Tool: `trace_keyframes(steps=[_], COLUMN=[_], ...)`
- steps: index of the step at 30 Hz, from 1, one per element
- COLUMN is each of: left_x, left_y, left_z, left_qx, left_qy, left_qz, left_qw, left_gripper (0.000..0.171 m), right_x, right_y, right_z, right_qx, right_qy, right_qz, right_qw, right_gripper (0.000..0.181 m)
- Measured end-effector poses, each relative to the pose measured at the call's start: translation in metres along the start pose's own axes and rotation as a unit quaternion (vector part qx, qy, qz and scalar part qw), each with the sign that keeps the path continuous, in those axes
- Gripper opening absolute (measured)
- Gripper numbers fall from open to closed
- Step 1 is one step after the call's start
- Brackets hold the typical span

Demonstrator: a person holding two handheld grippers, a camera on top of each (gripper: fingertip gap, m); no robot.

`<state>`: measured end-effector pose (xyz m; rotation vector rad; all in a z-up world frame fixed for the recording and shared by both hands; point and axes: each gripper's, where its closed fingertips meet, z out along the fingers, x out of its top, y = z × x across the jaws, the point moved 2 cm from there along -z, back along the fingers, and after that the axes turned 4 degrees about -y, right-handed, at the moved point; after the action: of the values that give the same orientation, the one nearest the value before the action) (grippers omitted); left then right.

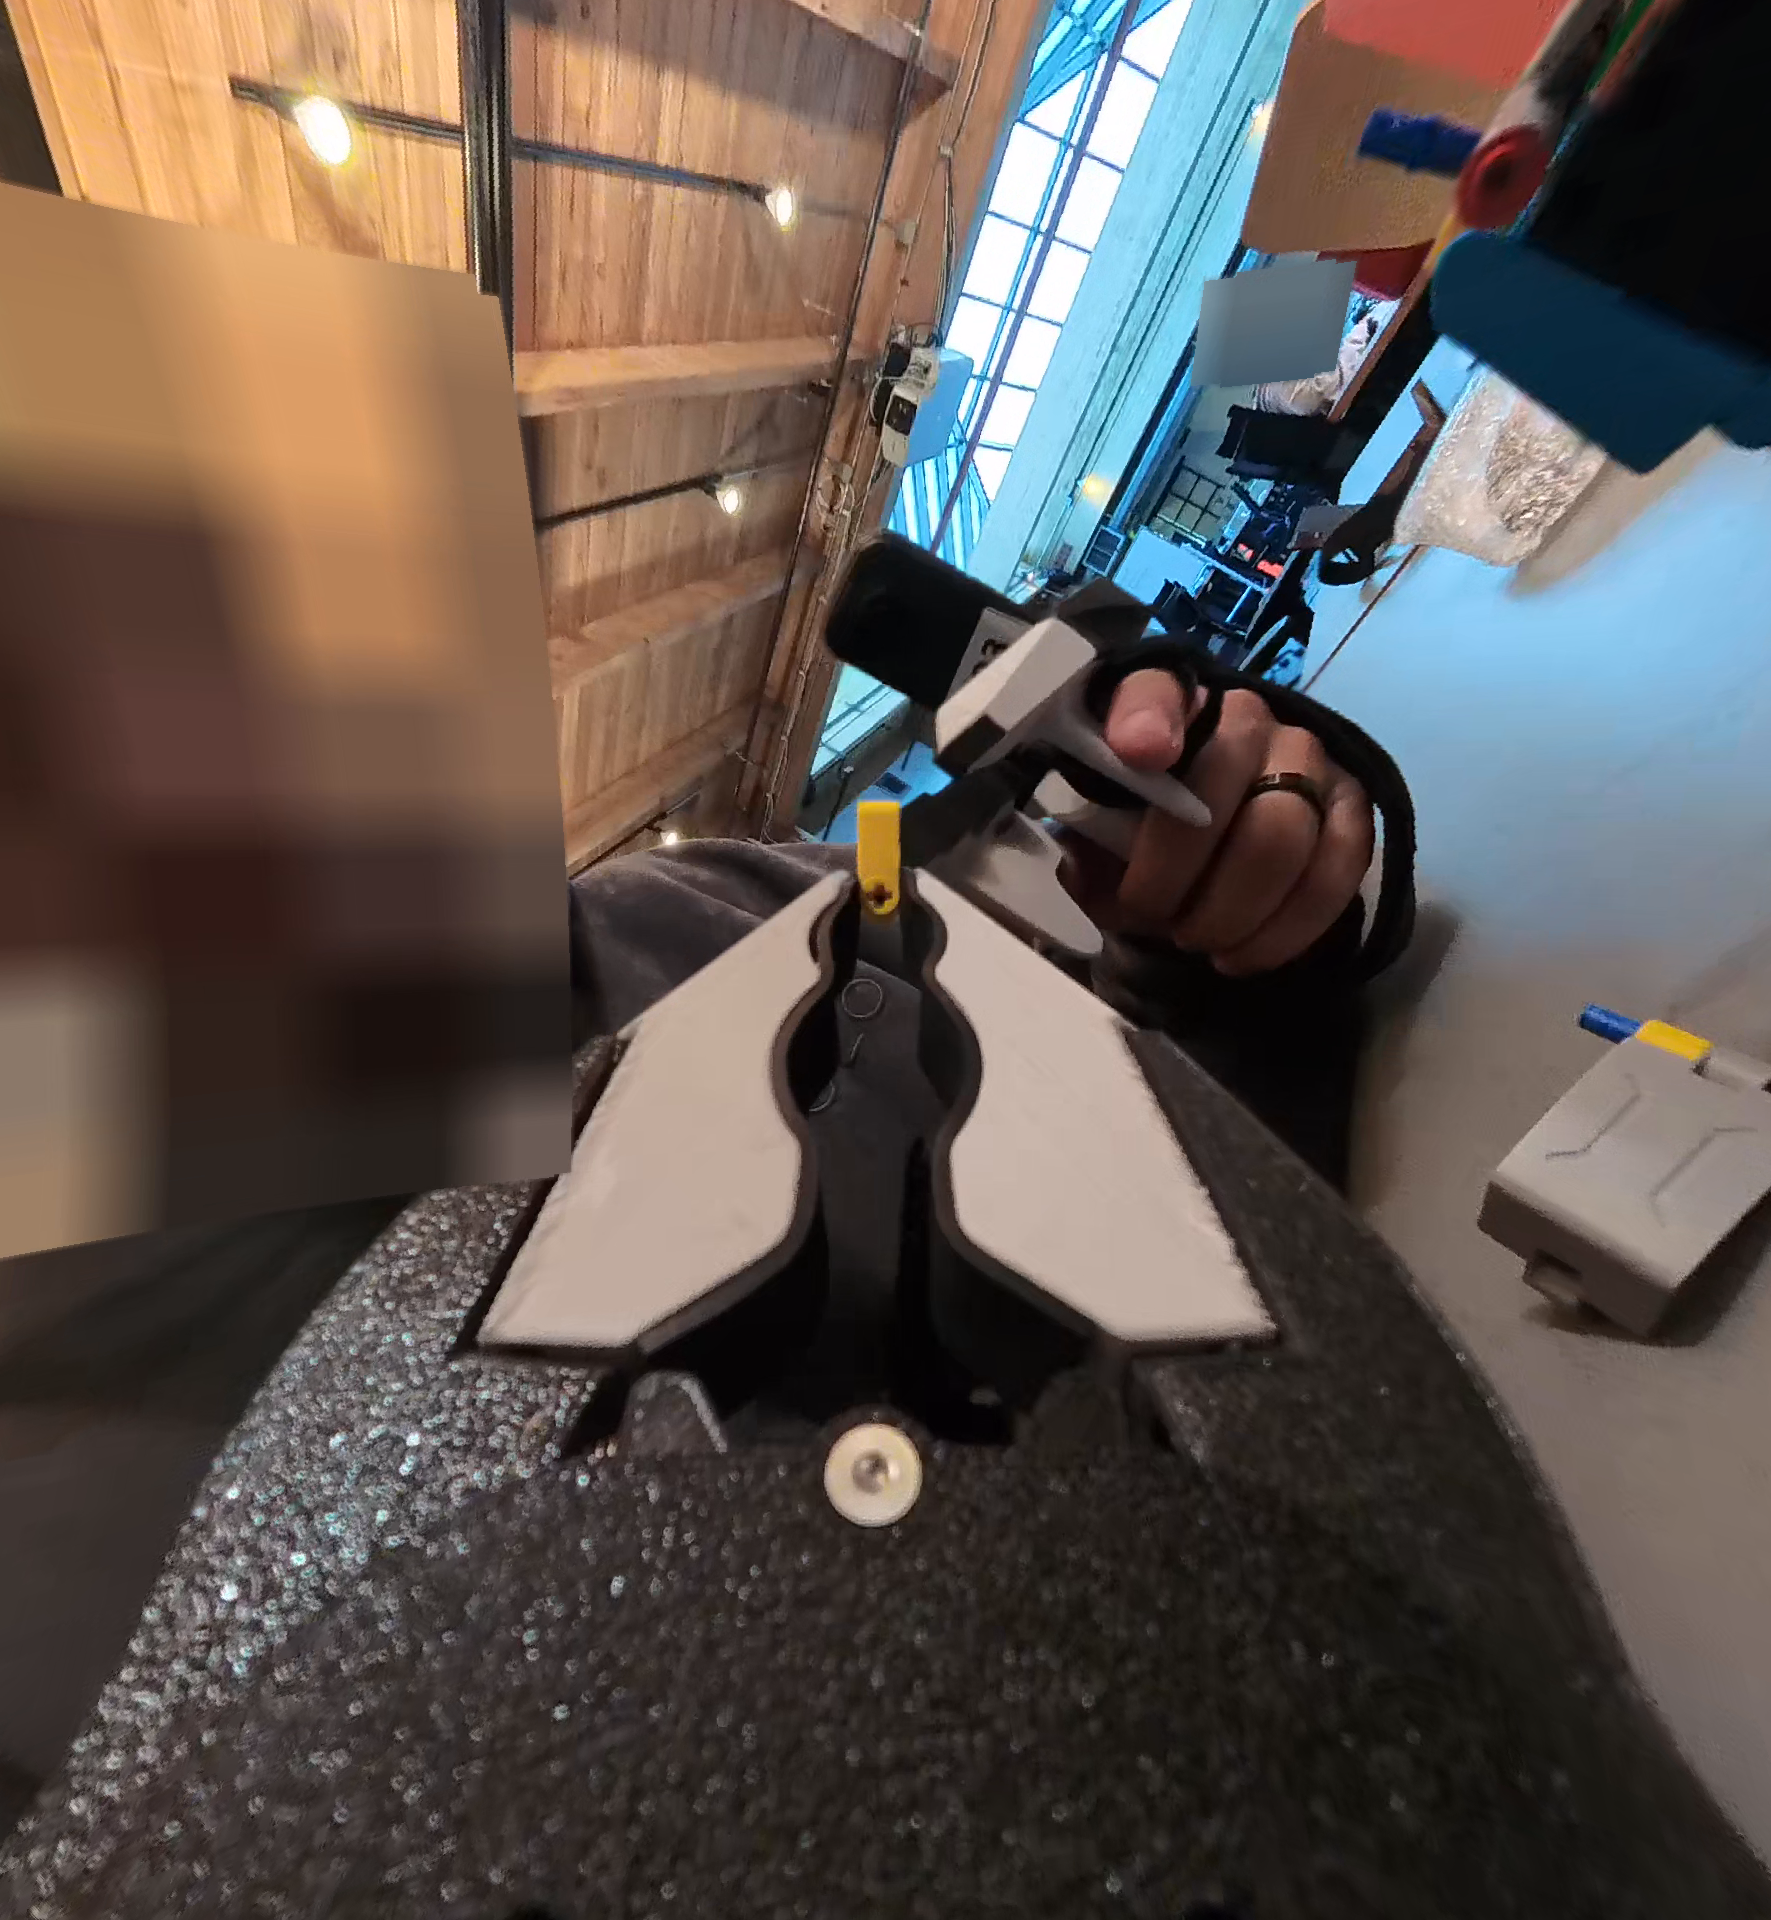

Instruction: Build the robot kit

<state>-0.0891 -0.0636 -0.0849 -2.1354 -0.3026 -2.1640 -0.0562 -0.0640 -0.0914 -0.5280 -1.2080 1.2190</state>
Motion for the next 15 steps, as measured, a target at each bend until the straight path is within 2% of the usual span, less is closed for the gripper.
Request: trace_keyframes(steps=[1,3,12,13,15], left_x=[0.000,-0.001,-0.001,-0.003,-0.010], left_y=[0.002,0.008,0.011,0.009,-0.005], left_z=[0.000,0.000,0.000,0.000,0.002], left_qx=[-0.004,-0.017,-0.029,-0.023,0.024], left_qy=[-0.001,-0.002,-0.008,-0.015,-0.040], left_qz=[0.002,0.014,0.000,-0.005,-0.026], left_qw=[1.000,1.000,1.000,1.000,0.999], left_gripper=[0.020,0.012,0.012,0.011,0.005], right_x=[-0.001,-0.003,-0.007,-0.006,0.002], right_y=[0.000,0.000,-0.002,0.000,0.007], right_z=[0.000,0.001,0.001,0.000,-0.011], right_qx=[-0.001,-0.001,-0.014,-0.026,-0.095], right_qy=[-0.002,-0.009,-0.021,-0.020,-0.009], right_qz=[-0.001,-0.003,-0.030,-0.036,-0.083], right_qw=[1.000,1.000,0.999,0.999,0.992], right_gripper=[0.007,0.007,0.007,0.007,0.007])
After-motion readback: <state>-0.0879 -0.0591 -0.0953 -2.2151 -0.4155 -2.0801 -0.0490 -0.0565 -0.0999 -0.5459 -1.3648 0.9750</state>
